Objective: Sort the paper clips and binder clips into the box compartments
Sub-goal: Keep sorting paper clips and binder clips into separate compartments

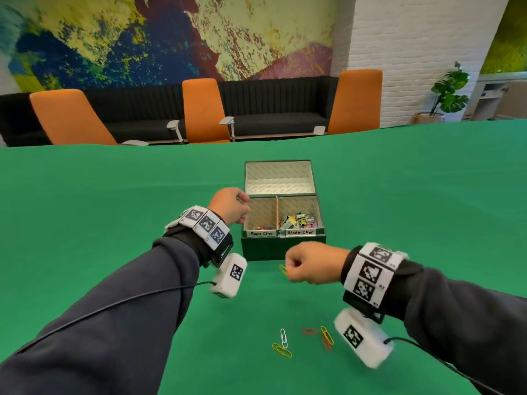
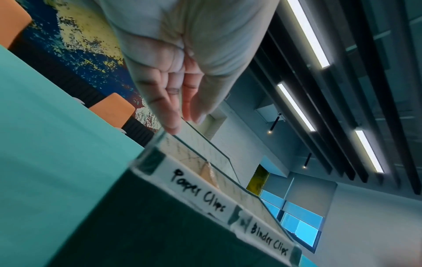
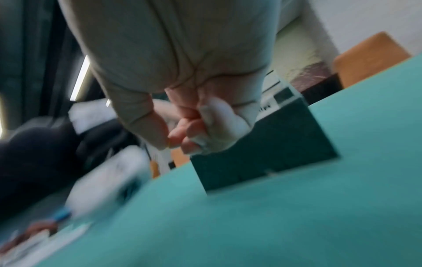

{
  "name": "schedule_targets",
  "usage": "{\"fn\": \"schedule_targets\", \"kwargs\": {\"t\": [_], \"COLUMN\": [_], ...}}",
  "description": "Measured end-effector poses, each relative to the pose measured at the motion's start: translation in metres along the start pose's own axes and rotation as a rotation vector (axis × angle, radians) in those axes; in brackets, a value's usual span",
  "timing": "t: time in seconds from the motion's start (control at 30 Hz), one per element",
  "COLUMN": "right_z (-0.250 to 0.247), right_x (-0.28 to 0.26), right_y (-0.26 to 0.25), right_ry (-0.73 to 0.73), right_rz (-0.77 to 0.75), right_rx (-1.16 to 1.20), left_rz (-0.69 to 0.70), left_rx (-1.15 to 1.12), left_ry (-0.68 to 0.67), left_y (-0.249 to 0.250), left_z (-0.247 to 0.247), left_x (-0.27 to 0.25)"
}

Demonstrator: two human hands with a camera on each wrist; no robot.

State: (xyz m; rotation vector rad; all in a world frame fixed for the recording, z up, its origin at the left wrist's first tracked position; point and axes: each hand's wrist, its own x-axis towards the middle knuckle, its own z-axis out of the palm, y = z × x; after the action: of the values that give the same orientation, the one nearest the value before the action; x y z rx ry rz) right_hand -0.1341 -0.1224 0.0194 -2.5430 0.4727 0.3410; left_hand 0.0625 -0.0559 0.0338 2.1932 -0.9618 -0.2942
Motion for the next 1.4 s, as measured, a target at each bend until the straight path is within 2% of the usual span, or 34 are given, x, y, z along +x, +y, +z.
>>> {"fn": "schedule_targets", "kwargs": {"t": [0.13, 0.23, 0.37, 0.47, 0.53, 0.63, 0.7, 0.77, 0.87, 0.97, 1.1, 1.23, 1.3, 1.33, 1.4], "right_z": [-0.043, -0.063, -0.064, -0.054, -0.045, -0.026, -0.005, 0.019, 0.044, 0.053, 0.054, 0.051, 0.047, 0.045, 0.039], "right_x": [0.038, 0.075, 0.083, 0.063, 0.040, 0.005, -0.019, -0.038, -0.051, -0.044, -0.031, -0.026, -0.027, -0.027, -0.028], "right_y": [-0.022, -0.031, -0.033, -0.028, -0.019, 0.005, 0.021, 0.029, 0.031, 0.029, 0.028, 0.033, 0.036, 0.039, 0.048], "right_ry": [0.177, 0.306, 0.304, 0.322, 0.274, 0.042, -0.121, -0.213, -0.207, -0.134, -0.153, -0.135, -0.073, -0.034, 0.016], "right_rz": [0.026, 0.049, 0.040, -0.030, -0.037, 0.046, 0.135, 0.203, 0.228, 0.181, 0.167, 0.144, 0.121, 0.113, 0.086], "right_rx": [0.270, 0.503, 0.645, 0.666, 0.551, 0.155, -0.080, -0.254, -0.402, -0.456, -0.494, -0.385, -0.329, -0.266, 0.003], "left_rz": [0.120, 0.153, 0.203, 0.319, 0.418, 0.529, 0.558, 0.556, 0.510, 0.487, 0.429, 0.400, 0.398, 0.392, 0.374], "left_rx": [-0.024, -0.035, 0.027, 0.223, 0.365, 0.520, 0.592, 0.645, 0.693, 0.733, 0.732, 0.665, 0.629, 0.593, 0.481], "left_ry": [0.055, 0.045, -0.110, -0.278, -0.434, -0.678, -0.769, -0.820, -0.840, -0.835, -0.801, -0.761, -0.750, -0.735, -0.688], "left_y": [-0.013, -0.020, -0.028, -0.026, -0.020, -0.012, -0.007, -0.002, 0.007, 0.012, 0.001, -0.015, -0.016, -0.016, -0.017], "left_z": [-0.004, -0.010, -0.013, -0.008, 0.001, 0.027, 0.048, 0.067, 0.083, 0.084, 0.078, 0.071, 0.068, 0.067, 0.063], "left_x": [-0.018, -0.039, -0.070, -0.087, -0.095, -0.105, -0.113, -0.121, -0.126, -0.126, -0.129, -0.133, -0.134, -0.134, -0.128]}}
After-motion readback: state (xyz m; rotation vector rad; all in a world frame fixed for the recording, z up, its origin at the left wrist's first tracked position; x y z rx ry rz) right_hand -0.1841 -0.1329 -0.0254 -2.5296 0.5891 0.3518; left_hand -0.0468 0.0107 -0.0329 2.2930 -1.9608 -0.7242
